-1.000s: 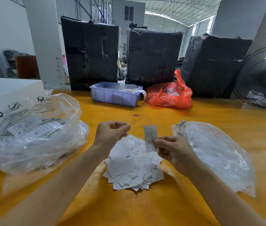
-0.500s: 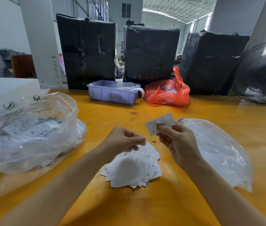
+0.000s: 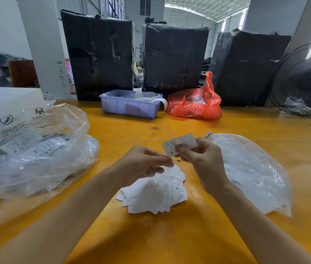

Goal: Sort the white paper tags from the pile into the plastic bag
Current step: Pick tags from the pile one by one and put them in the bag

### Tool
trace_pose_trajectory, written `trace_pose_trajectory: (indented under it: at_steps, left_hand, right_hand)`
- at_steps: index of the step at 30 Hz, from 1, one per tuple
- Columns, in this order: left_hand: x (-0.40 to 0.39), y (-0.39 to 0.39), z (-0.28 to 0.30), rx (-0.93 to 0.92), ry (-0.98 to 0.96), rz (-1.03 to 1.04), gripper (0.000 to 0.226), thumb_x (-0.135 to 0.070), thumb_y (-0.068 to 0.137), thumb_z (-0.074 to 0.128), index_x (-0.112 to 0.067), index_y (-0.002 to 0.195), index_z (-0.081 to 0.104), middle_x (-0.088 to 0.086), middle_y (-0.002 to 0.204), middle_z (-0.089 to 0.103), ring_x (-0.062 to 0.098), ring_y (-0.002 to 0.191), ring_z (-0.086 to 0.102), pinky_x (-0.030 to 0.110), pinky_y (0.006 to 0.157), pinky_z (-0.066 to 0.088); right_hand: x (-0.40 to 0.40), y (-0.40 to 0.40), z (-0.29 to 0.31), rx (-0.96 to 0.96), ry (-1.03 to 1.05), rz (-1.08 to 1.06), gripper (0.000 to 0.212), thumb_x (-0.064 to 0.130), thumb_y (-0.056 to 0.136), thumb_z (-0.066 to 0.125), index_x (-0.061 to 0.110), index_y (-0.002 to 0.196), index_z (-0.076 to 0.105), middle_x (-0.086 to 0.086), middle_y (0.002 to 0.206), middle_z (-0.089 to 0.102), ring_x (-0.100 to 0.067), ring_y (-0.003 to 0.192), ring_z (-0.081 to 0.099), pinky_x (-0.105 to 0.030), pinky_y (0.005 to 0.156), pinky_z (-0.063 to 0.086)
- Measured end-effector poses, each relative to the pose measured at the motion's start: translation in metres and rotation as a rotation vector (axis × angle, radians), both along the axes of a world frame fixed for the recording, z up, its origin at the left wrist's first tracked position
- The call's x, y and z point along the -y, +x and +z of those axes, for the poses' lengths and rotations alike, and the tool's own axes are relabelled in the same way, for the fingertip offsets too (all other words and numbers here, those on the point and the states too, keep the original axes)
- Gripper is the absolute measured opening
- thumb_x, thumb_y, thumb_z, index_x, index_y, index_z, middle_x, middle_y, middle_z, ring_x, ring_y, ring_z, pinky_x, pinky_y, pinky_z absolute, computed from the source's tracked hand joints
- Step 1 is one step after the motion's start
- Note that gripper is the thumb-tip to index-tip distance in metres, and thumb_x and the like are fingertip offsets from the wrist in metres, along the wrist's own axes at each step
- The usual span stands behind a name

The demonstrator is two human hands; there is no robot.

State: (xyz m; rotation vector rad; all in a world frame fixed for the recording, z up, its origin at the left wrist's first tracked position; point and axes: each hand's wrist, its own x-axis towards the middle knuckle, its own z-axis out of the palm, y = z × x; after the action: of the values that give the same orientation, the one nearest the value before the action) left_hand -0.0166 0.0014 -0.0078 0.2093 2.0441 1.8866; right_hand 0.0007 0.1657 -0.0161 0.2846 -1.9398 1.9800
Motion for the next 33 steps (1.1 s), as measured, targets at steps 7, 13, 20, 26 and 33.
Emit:
trace_pose_trajectory:
  at_steps: [7, 13, 20, 26, 33]
  left_hand:
    - [0.0024, 0.0005, 0.0012, 0.018, 0.016, -0.01, 0.025, -0.016, 0.07, 0.076, -0.001, 0.09, 0.075, 0.01, 0.09, 0.074, 0.012, 0.059, 0.058, 0.017, 0.051, 0.042]
    - [0.0028, -0.001, 0.0003, 0.018, 0.049, -0.006, 0.032, -0.025, 0.057, 0.075, -0.005, 0.083, 0.076, 0.011, 0.093, 0.074, 0.012, 0.057, 0.06, 0.017, 0.05, 0.044]
    - [0.0023, -0.0048, -0.0028, 0.018, 0.063, 0.016, 0.017, -0.017, 0.08, 0.069, -0.005, 0.091, 0.073, 0.011, 0.092, 0.074, 0.011, 0.056, 0.061, 0.016, 0.047, 0.044]
    - [0.0008, -0.0043, -0.0032, -0.007, 0.069, 0.051, 0.035, -0.038, 0.088, 0.056, -0.008, 0.1, 0.07, 0.008, 0.093, 0.075, 0.01, 0.057, 0.063, 0.02, 0.053, 0.047]
    - [-0.0024, -0.005, -0.0054, -0.117, -0.094, 0.109, 0.046, -0.048, 0.09, 0.046, -0.009, 0.082, 0.069, -0.002, 0.07, 0.072, 0.008, 0.055, 0.064, 0.02, 0.055, 0.052]
  right_hand:
    - [-0.0006, -0.0007, 0.0004, -0.032, 0.003, -0.028, 0.013, 0.003, 0.08, 0.07, 0.015, 0.078, 0.066, -0.002, 0.075, 0.072, -0.015, 0.068, 0.07, -0.017, 0.059, 0.051]
    - [0.0001, -0.0006, -0.0009, -0.026, 0.012, -0.002, 0.013, 0.0, 0.079, 0.07, 0.012, 0.079, 0.065, -0.001, 0.073, 0.072, -0.013, 0.064, 0.069, -0.016, 0.056, 0.051]
    - [-0.0025, -0.0042, -0.0025, 0.038, 0.084, 0.004, 0.013, 0.003, 0.08, 0.071, 0.015, 0.081, 0.067, -0.002, 0.074, 0.072, -0.015, 0.065, 0.069, -0.023, 0.061, 0.054]
    - [-0.0068, -0.0067, -0.005, 0.165, 0.147, 0.096, 0.01, 0.005, 0.08, 0.071, 0.005, 0.09, 0.068, -0.009, 0.077, 0.069, -0.01, 0.061, 0.063, -0.019, 0.057, 0.051]
    - [-0.0091, -0.0065, -0.0038, 0.205, 0.324, 0.193, 0.009, 0.004, 0.082, 0.069, 0.002, 0.087, 0.063, -0.01, 0.077, 0.063, -0.01, 0.061, 0.057, -0.02, 0.059, 0.048]
